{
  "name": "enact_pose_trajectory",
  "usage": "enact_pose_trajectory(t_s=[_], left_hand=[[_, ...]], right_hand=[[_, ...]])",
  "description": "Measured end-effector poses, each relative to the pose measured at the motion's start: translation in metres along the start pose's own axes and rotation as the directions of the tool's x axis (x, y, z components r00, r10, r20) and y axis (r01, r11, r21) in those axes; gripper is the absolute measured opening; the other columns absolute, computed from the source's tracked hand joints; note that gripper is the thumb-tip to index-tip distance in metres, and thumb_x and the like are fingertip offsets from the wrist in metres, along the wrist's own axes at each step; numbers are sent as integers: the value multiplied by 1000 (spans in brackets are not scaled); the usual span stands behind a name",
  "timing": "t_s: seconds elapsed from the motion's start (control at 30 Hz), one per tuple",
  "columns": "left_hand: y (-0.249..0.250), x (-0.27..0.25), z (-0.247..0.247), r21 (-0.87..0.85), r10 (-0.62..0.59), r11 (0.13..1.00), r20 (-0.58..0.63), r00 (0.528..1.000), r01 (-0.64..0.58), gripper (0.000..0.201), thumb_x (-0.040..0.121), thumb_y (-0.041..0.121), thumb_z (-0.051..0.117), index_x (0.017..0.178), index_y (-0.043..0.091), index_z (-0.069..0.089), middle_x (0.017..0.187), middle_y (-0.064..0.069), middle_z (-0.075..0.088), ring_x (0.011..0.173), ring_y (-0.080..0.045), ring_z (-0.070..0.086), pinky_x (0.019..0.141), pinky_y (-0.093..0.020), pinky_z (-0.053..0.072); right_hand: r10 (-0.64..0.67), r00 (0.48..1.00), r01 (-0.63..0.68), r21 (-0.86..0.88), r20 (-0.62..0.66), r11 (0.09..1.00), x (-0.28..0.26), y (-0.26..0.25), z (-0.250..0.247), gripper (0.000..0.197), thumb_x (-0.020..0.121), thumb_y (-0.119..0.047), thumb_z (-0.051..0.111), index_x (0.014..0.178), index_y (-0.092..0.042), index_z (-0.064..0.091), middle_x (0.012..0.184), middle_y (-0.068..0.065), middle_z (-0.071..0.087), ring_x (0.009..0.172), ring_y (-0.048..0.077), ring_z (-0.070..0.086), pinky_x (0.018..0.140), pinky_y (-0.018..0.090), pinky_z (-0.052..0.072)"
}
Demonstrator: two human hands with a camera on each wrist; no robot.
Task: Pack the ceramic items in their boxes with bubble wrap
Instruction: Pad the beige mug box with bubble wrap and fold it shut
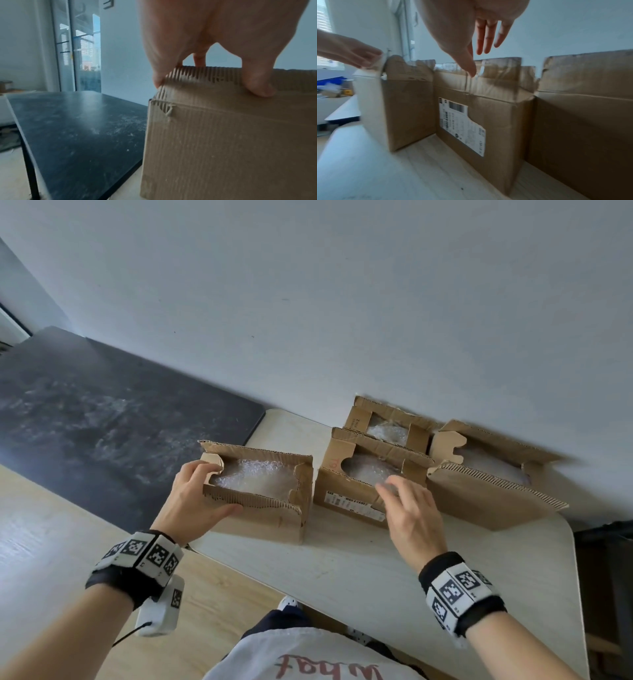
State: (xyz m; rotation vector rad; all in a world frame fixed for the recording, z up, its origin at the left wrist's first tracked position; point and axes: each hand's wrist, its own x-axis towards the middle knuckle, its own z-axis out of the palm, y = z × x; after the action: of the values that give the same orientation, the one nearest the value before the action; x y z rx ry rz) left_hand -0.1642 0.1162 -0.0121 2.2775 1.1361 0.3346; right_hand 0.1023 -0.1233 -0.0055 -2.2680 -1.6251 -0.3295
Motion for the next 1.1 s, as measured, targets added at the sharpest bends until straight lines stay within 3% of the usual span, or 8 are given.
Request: enact_pose_trajectory(t_s=[0.1, 0.3, 0.4, 0.53, 0.67, 0.8, 0.93, 1.1], left_hand=[[-19, -6, 0, -61, 11, 998, -91, 996, -17, 81, 62, 15, 87, 130, 12, 44, 130, 0, 40, 121, -20, 41, 100, -29, 32], [-41, -17, 11, -432, -270, 876, -69, 960, 215, 70, 65, 33, 82, 123, 26, 43, 112, 17, 59, 90, 3, 60, 78, -14, 48], [-51, -14, 13, -566, -331, 774, 20, 943, 284, 36, 70, 40, 74, 99, 25, 60, 92, 7, 69, 83, 0, 67, 64, -9, 50], [-58, 2, 7, -524, -396, 754, 117, 911, 395, 26, 76, 30, 76, 96, 29, 59, 99, -4, 69, 88, -24, 68, 68, -37, 58], [-54, 27, -15, -336, -244, 876, 311, 919, 346, 100, 76, 19, 78, 133, 68, 12, 109, 5, 57, 92, -11, 61, 59, -29, 57], [-46, 42, -28, -249, -199, 913, 419, 886, 323, 98, 78, 18, 76, 120, 79, 13, 101, 0, 56, 79, -23, 67, 48, -30, 56], [-57, 38, -26, -303, -160, 901, 435, 886, 311, 55, 86, 15, 67, 106, 61, 45, 113, 0, 57, 83, -25, 68, 58, -39, 60], [-65, 14, -8, -395, -205, 838, 413, 888, 377, 47, 96, 26, 51, 113, 69, 45, 95, -12, 66, 90, -24, 66, 68, -35, 59]], right_hand=[[-194, 971, 168, 179, 140, 969, 3, -33, 9, 47, 73, -13, 79, 116, -2, 63, 111, 12, 66, 95, 22, 66, 83, 33, 55], [-98, 753, -222, 392, 650, 893, 11, -75, 38, 59, 93, -56, 43, 146, -37, 26, 159, -1, 10, 137, 24, 35, 96, 37, 48], [-46, 682, -365, 394, 730, 844, 13, -79, 46, 51, 93, -54, 43, 138, -31, 42, 155, 8, 26, 136, 27, 36, 104, 41, 41], [73, 767, -523, 555, 637, 647, 20, -87, 50, 22, 94, -30, 56, 114, -19, 56, 107, 0, 66, 95, 16, 61, 84, 38, 51], [183, 741, -645, 609, 647, 461, 33, -90, 52, 87, 83, -10, 70, 141, -48, 17, 138, -3, 48, 118, 15, 55, 96, 41, 49], [146, 739, -631, 601, 658, 491, 42, -82, 50, 119, 77, -10, 77, 134, -66, -11, 139, -15, 29, 104, 4, 54, 90, 28, 51], [93, 740, -600, 592, 667, 538, 47, -84, 47, 87, 81, -8, 72, 144, -45, 24, 151, -13, 30, 110, 4, 53, 91, 21, 45], [155, 748, -594, 546, 646, 591, 36, -99, 47, 71, 80, -23, 74, 141, -35, 40, 134, -4, 49, 108, 1, 48, 99, 19, 34]])
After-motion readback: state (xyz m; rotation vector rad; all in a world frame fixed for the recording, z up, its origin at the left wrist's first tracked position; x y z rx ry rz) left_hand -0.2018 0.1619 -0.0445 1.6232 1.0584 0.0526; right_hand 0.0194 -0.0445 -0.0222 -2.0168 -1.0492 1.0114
